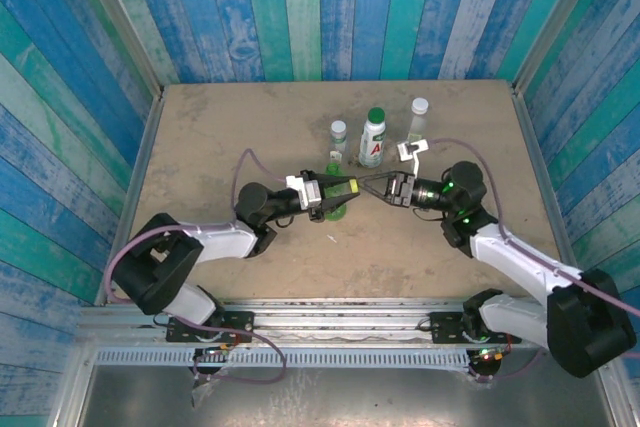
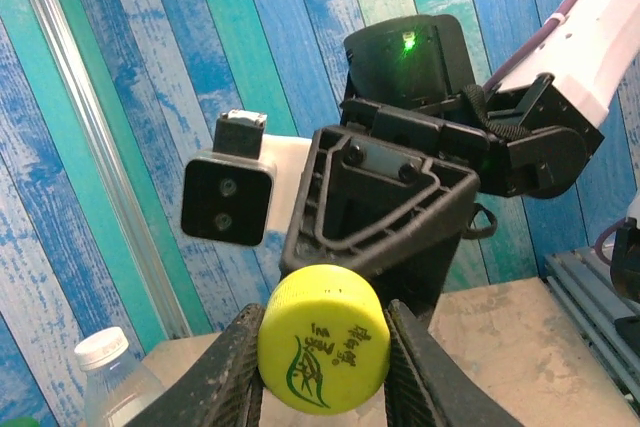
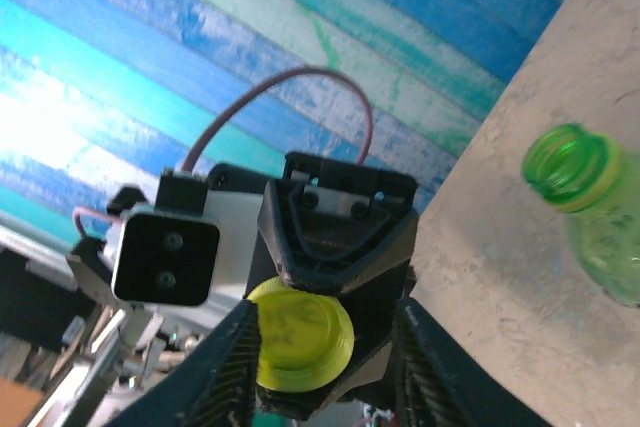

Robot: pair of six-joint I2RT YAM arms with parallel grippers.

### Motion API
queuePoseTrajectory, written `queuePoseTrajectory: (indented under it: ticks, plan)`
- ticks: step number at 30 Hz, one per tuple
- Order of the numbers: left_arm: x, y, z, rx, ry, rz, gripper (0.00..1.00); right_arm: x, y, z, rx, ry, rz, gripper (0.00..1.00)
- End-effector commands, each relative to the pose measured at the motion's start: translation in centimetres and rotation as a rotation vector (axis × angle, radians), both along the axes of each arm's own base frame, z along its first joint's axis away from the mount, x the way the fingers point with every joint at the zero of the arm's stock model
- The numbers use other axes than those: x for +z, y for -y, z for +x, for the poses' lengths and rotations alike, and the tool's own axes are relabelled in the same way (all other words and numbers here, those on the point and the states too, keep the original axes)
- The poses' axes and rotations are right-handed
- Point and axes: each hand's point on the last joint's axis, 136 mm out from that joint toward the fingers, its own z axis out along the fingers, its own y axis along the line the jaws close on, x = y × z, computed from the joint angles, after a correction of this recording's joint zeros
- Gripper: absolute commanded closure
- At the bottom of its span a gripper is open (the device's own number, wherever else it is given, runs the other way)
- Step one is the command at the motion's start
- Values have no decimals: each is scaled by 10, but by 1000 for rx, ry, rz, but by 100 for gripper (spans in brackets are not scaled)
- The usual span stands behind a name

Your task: Screw on the bottle caps

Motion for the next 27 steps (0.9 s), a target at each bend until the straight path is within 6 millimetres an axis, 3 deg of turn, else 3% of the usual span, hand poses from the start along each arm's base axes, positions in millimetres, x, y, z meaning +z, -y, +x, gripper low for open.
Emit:
queuePoseTrajectory:
  ticks: [1,3,7,16,21,27]
  plan:
    - [5,-3,-6,12,27,28,68,-14,26,19,-159,-46,-41,54]
    - [-3,-2,-6,10,1,65,68,-29,39,28,-239,-72,-130,51]
    - [-22,2,-10,17,-28,136,68,-33,50,30,-301,-48,-205,46]
    - [-96,30,-21,28,-107,486,67,-60,109,38,-564,24,-626,38]
    - [-139,39,-28,19,-177,678,67,-55,135,34,-681,67,-707,39]
    - [-164,44,-21,56,-197,819,66,-58,170,27,-838,84,-805,28]
